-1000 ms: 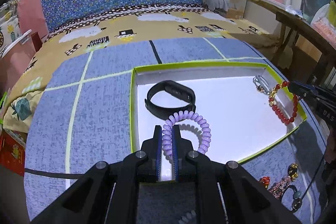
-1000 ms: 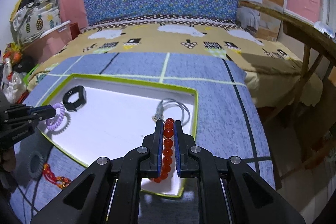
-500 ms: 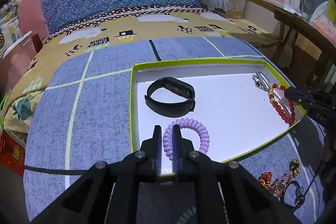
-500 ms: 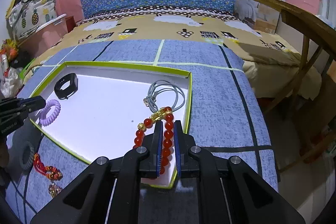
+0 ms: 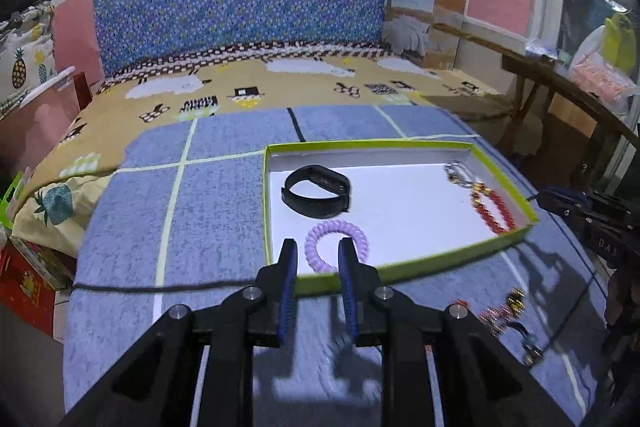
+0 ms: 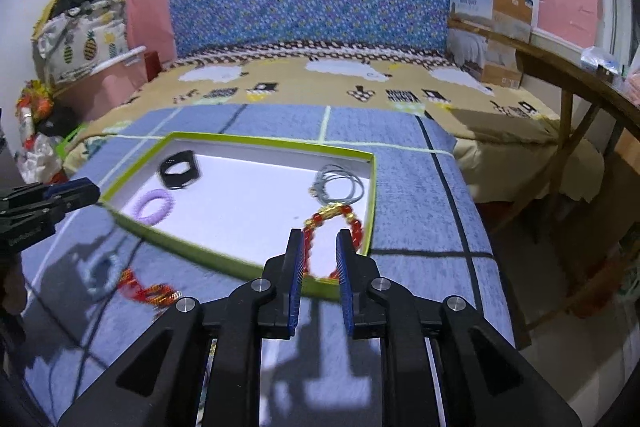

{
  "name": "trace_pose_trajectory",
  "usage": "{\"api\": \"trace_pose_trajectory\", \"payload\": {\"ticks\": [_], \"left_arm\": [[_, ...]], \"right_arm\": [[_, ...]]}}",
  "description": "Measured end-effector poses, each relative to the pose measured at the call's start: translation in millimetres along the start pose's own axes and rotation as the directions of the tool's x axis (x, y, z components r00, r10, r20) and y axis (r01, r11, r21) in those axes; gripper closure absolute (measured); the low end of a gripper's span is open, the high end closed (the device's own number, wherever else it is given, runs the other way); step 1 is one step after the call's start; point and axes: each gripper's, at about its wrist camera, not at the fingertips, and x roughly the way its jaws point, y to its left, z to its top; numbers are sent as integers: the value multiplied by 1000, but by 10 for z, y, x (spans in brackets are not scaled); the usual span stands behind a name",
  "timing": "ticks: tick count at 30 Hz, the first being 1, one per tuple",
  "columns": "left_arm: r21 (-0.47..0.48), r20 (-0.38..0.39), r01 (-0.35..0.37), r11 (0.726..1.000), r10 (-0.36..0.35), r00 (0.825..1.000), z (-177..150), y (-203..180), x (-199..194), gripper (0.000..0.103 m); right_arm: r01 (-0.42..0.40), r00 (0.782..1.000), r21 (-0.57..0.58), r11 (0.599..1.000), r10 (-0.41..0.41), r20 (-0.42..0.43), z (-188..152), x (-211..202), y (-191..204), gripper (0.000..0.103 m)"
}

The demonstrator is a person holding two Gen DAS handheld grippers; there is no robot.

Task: Organize jewelry
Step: 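Move the left gripper to the red tassel charm while the right gripper reaches the black hair tie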

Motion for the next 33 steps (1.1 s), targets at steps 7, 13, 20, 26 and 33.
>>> {"api": "trace_pose_trajectory", "payload": {"ticks": [7, 13, 20, 26, 33], "left_arm": [[19, 41, 17, 1000, -18, 999, -223, -125, -445, 81], [28, 46, 32, 999, -34, 998, -445, -217, -719, 81], [28, 40, 53, 998, -54, 998, -663, -289, -937, 81], [36, 37, 64, 997, -65, 997, -777, -328, -1031, 81], [36, 34, 76, 996, -78, 996, -801, -344, -1034, 81]], "right_arm": [[-46, 998, -1, 999, 46, 36, -231, -460, 212, 87], [-72, 997, 12, 997, 71, 38, -481, -745, 310, 86], [-97, 995, 37, 995, 97, 26, -726, -917, 364, 86], [-113, 993, 49, 992, 113, 16, -806, -952, 391, 86], [-125, 992, 43, 991, 125, 6, -816, -916, 420, 86]]}}
